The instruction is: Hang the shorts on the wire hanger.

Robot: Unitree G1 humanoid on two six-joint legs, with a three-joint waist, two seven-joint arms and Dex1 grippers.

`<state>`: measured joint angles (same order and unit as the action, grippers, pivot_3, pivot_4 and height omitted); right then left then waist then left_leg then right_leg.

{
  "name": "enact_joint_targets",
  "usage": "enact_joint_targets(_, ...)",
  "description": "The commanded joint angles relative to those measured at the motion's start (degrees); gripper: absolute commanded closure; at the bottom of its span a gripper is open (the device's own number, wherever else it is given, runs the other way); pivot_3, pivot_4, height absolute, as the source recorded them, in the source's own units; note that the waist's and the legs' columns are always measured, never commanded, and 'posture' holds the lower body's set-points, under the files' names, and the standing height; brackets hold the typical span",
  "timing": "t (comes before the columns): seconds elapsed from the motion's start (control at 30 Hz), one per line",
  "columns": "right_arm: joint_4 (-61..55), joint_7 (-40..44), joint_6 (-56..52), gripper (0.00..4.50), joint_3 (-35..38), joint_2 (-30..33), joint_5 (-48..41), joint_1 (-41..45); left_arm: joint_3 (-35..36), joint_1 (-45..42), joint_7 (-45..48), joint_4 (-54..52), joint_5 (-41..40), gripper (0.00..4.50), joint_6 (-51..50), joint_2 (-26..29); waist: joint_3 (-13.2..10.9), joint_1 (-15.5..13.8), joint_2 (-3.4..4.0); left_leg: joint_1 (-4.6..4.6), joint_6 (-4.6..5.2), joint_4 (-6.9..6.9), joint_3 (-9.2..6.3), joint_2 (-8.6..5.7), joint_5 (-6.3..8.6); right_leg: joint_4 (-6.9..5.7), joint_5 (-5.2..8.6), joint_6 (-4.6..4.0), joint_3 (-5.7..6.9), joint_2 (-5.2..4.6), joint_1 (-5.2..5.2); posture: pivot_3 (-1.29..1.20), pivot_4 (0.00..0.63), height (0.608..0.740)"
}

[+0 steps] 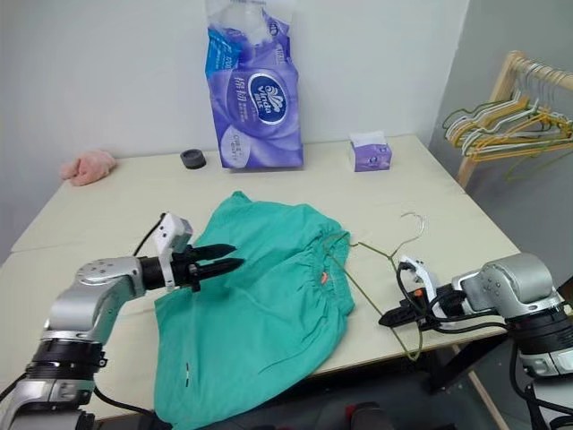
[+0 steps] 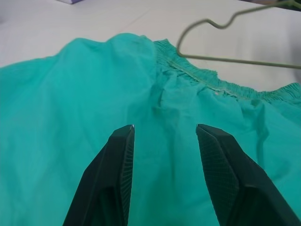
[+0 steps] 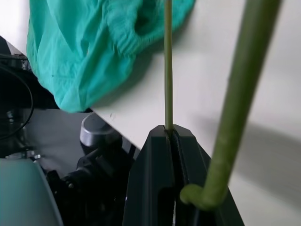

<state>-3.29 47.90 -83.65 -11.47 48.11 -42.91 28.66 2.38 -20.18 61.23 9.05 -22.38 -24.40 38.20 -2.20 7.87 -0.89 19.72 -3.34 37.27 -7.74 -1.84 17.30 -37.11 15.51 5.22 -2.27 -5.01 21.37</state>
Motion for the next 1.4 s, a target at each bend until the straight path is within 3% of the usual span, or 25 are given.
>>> enact_joint_targets(0.03, -5.2, 1.8, 14.6, 4.5, -5.1, 4.2, 9.3, 1.3, 0.2, -4.5, -2.3, 1.0, -0.2, 1.96, -1.0, -2.0, 0.0, -0.1, 0.01, 0.07, 0.0, 0.06, -0.02, -0.04, 0.0, -0.01, 0.0, 0.02, 0.04, -0.02, 0.03, -0.15, 0.0, 0.74)
enact_joint_targets(0.27, -10.9, 5.6, 29.1, 4.5, -11.8, 8.4, 20.8, 2.5, -0.9, -8.8, 0.3, 2.5, -0.6, 0.02, -2.3, -3.3, 0.0, 0.6, 0.02, 0.13, -0.01, 0.23, -0.01, -0.05, 0.01, 0.01, -0.02, 0.07, 0.03, -0.04, 0.04, -0.17, 0.0, 0.74)
enact_joint_targets(0.6, -14.3, 8.3, 41.9, 4.5, -16.3, 9.0, 34.1, 2.5, -5.9, -9.9, 5.7, 4.8, 3.4, 0.02, 2.7, -3.3, 0.0, 0.5, 0.02, 0.13, -0.02, 0.25, -0.04, -0.06, 0.01, 0.02, -0.03, 0.07, 0.0, -0.05, 0.04, -0.17, 0.0, 0.74)
enact_joint_targets(1.1, -14.9, 12.6, 45.2, 4.5, -15.4, 7.0, 40.1, 2.6, -9.9, -8.6, 8.5, 5.0, 6.6, 0.02, 7.7, -4.5, 0.0, 0.4, 0.02, 0.14, -0.02, 0.3, -0.04, -0.08, 0.01, 0.02, -0.04, 0.09, -0.02, -0.06, 0.02, -0.17, 0.0, 0.74)
enact_joint_targets(1.23, -15.0, 13.2, 45.1, 4.5, -15.2, 6.5, 40.7, 2.5, -9.5, -9.4, 7.6, 6.0, 7.4, 0.02, 8.5, -4.8, 0.0, 0.4, 0.02, 0.14, -0.02, 0.3, -0.05, -0.08, 0.01, 0.01, -0.04, 0.09, -0.01, -0.06, 0.02, -0.18, 0.0, 0.74)
enact_joint_targets(1.4, -13.8, 16.0, 32.0, 4.5, -11.1, 5.6, 32.9, 0.7, -6.1, -12.0, 2.4, 12.1, 9.3, 0.02, 13.3, -3.9, 0.0, 0.3, 0.02, 0.14, -0.01, 0.33, -0.07, -0.08, 0.01, 0.01, -0.05, 0.1, -0.01, -0.06, 0.01, -0.19, 0.0, 0.74)
